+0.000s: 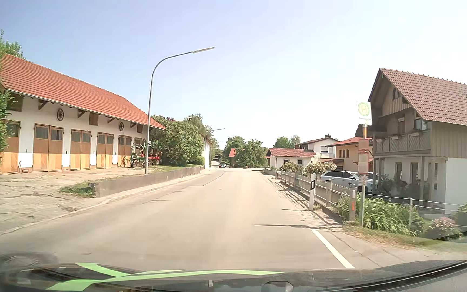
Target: Follow the waypoints while adhering to traffic rules and regulations
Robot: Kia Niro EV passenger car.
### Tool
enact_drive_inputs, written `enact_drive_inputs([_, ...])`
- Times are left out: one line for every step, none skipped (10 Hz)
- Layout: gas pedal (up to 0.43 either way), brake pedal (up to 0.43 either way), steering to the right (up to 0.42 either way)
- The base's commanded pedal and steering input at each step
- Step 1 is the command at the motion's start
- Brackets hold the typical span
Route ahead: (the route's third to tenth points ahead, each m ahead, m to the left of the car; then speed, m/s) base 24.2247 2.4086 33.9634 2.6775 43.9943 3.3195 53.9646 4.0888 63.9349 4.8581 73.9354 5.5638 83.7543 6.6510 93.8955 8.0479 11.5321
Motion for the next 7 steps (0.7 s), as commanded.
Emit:
enact_drive_inputs([0.008, 0.000, -0.005])
enact_drive_inputs([0.059, 0.000, -0.004])
enact_drive_inputs([0.079, 0.000, -0.001])
enact_drive_inputs([0.079, 0.000, -0.001])
enact_drive_inputs([0.079, 0.000, -0.001])
enact_drive_inputs([0.087, 0.000, -0.001])
enact_drive_inputs([0.087, 0.000, -0.001])
